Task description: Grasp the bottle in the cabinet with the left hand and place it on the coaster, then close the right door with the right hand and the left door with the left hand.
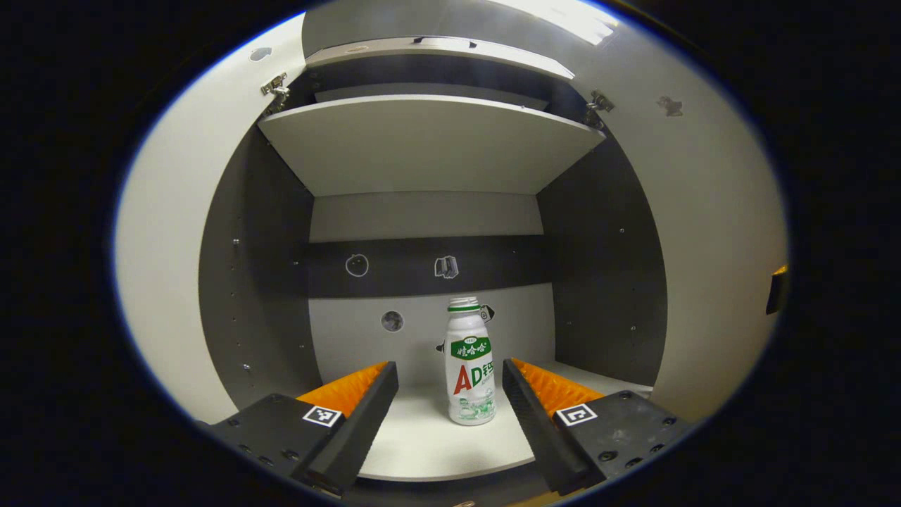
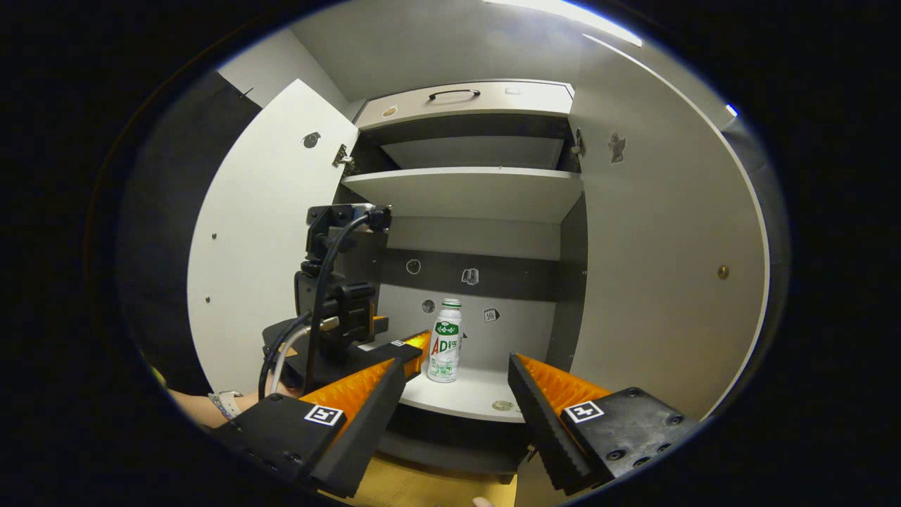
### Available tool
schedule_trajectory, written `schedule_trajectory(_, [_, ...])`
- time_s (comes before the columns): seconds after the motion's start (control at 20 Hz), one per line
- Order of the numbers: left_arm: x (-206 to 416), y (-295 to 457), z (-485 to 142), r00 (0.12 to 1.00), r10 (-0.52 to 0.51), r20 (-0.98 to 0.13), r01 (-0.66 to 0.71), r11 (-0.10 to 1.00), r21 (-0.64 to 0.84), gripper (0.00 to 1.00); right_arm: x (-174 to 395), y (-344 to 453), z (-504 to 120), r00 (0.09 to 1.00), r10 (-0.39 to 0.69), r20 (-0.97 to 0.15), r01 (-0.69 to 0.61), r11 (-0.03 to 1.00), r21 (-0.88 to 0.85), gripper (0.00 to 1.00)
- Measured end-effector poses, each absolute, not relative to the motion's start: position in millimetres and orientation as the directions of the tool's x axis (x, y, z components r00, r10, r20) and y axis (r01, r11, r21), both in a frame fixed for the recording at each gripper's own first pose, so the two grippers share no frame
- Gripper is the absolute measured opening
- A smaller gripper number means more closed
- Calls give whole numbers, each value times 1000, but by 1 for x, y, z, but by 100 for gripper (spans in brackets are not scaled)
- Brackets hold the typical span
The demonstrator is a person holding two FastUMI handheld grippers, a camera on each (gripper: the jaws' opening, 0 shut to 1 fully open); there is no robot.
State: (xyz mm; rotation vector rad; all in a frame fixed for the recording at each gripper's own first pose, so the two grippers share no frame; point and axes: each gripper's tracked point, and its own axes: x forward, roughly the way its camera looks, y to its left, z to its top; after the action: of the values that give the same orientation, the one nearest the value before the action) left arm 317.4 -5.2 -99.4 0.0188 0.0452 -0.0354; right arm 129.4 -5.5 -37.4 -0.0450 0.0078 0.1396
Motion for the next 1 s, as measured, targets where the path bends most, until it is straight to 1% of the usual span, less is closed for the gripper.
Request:
schedule_trajectory(0.25, [360, -13, -103, 999, -41, -28, 42, 999, 18, 95, 144, -2, -40, 986, 169, -3, -169, 985, -32, 98])
schedule_trajectory(0.4, [383, -21, -108, 998, -62, -32, 62, 998, 16, 95, 153, -4, -40, 986, 166, 2, -165, 984, -70, 98])
schedule_trajectory(0.5, [396, -20, -110, 998, -49, -33, 50, 999, 18, 94, 160, -6, -41, 987, 161, -4, -160, 985, -67, 98])
schedule_trajectory(0.6, [407, -19, -112, 998, -40, -39, 41, 999, 22, 93, 166, -9, -41, 987, 159, -8, -159, 986, -48, 98])
schedule_trajectory(0.75, [423, -18, -123, 996, -46, -72, 50, 998, 48, 94, 176, -10, -38, 988, 153, -6, -154, 987, -36, 98])
schedule_trajectory(0.8, [428, -18, -125, 996, -48, -77, 52, 997, 54, 93, 179, -10, -38, 988, 154, -8, -154, 987, -38, 98])
schedule_trajectory(1.0, [446, -20, -128, 995, -57, -88, 63, 995, 71, 93, 188, -14, -41, 987, 156, -27, -157, 987, -35, 98])
